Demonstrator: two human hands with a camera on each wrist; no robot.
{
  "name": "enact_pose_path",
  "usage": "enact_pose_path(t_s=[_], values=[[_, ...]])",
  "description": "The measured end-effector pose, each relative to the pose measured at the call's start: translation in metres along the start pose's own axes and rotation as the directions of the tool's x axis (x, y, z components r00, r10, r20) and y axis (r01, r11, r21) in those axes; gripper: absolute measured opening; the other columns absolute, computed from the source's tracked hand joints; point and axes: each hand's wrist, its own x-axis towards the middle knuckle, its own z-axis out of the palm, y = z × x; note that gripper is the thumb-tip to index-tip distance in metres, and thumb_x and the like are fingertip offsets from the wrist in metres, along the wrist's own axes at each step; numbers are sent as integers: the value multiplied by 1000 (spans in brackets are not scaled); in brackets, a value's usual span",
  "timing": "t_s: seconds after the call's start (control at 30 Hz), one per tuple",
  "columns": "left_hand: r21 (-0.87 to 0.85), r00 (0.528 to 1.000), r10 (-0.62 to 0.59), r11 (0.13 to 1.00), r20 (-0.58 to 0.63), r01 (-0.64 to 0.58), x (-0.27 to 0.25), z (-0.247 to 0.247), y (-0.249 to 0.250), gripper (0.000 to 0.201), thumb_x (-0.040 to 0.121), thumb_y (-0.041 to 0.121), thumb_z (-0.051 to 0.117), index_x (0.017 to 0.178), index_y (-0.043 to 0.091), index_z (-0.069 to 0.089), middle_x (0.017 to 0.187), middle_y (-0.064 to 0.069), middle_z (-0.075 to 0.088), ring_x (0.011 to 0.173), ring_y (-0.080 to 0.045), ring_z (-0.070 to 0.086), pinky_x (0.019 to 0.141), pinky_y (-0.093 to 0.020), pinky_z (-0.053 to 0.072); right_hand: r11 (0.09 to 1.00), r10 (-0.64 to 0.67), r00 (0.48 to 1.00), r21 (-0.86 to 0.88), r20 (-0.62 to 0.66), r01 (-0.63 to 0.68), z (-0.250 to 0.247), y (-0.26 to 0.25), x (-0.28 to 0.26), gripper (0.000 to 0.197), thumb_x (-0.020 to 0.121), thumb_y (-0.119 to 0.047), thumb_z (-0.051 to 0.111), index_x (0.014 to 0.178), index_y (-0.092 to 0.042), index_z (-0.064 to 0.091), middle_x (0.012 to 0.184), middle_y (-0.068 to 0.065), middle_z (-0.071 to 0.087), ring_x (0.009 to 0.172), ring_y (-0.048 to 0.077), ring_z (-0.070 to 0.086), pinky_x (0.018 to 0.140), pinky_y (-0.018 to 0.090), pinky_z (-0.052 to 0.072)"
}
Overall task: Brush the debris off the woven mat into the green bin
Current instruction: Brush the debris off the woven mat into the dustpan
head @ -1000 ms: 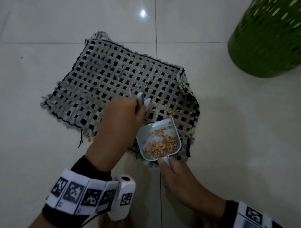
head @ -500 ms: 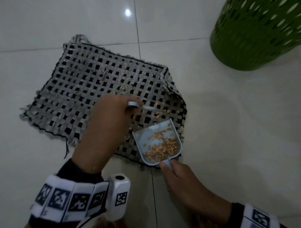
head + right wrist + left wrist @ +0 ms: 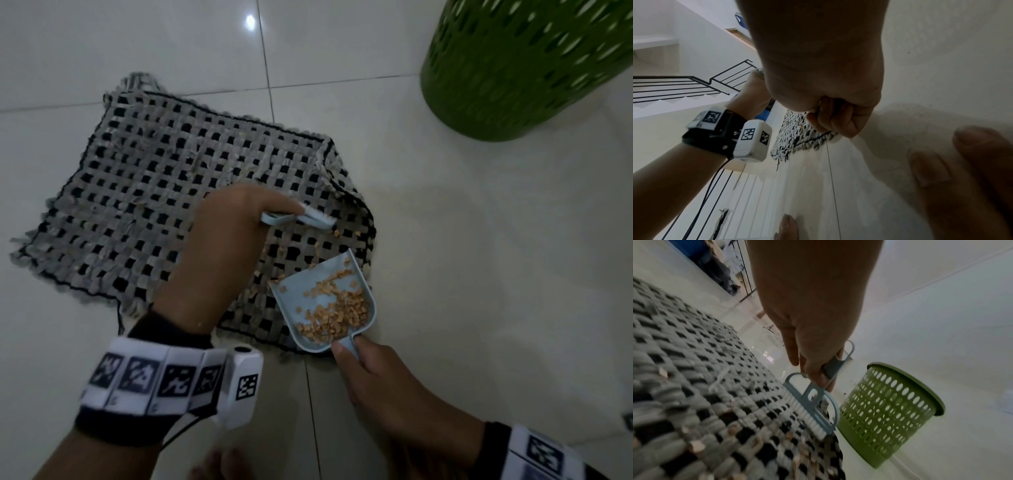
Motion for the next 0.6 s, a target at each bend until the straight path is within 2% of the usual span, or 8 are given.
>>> enact_pose_path(t_s=[0.07, 0.13, 0.23, 0.3, 0.4, 0.47, 0.53, 0.6], values=[[12, 1000, 14, 1000, 24, -14, 7, 8, 7, 32, 81, -6, 57, 102, 7, 78, 99, -18, 75, 91, -32, 71, 87, -47, 57, 1000, 4, 1000, 21, 12, -4, 0, 1, 0, 38, 101, -43, 46, 73, -19, 53, 56, -3, 59, 52, 4, 55, 55, 24, 44], [67, 997, 23, 997, 67, -27, 8, 9, 3, 31, 77, -6, 58, 97, 6, 79, 91, -20, 75, 80, -33, 72, 81, -36, 51, 1000, 9, 1000, 9, 13, -9, -1, 1, 0, 39, 101, -45, 45, 75, -18, 55, 58, -2, 61, 52, 3, 56, 54, 22, 44], [87, 986, -114, 991, 120, 104, 0, -5, -7, 33, 81, -15, 65, 98, 9, 79, 98, -21, 75, 85, -36, 72, 81, -30, 46, 1000, 9, 1000, -15, 3, -9, -3, 2, -2, 40, 101, -45, 44, 77, -16, 57, 61, -1, 62, 53, 2, 57, 52, 18, 42], [70, 990, -111, 992, 84, 105, -5, -13, -8, 31, 85, -15, 64, 96, 10, 80, 97, -19, 75, 82, -34, 71, 81, -28, 45, 1000, 9, 1000, -15, 5, -9, -3, 2, -2, 40, 101, -45, 44, 76, -16, 56, 61, -1, 63, 53, 2, 57, 52, 19, 42], [56, 998, -41, 998, -37, 43, 3, -6, 1, 27, 88, -7, 65, 101, 12, 79, 98, -13, 76, 81, -25, 68, 79, -30, 52, 999, 14, 1000, -30, 5, -14, -1, 4, -1, 43, 101, -46, 44, 78, -13, 58, 62, 0, 63, 56, 4, 59, 55, 23, 45], [83, 998, -8, 996, -67, 13, 14, 8, 3, 26, 87, -6, 66, 103, 11, 78, 99, -13, 75, 86, -28, 68, 82, -34, 53, 999, 15, 1000, -33, 1, -15, 0, 4, -1, 44, 101, -46, 45, 80, -10, 58, 64, 1, 64, 58, 6, 59, 58, 27, 46], [111, 1000, 4, 994, -15, -2, 22, 18, 3, 29, 83, -10, 66, 100, 10, 78, 94, -15, 75, 80, -29, 66, 78, -34, 53, 1000, 10, 1000, -30, -1, -10, 0, 4, 0, 44, 101, -46, 45, 81, -8, 57, 66, 5, 65, 58, 8, 59, 57, 29, 46], [113, 996, -61, 992, 68, 53, 24, 16, 0, 30, 87, -9, 64, 99, 14, 78, 91, -14, 75, 68, -18, 57, 69, -22, 48, 999, 4, 1000, -39, -2, -4, -1, 5, 0, 44, 101, -46, 44, 82, -8, 57, 69, 7, 66, 57, 7, 57, 55, 25, 43]])
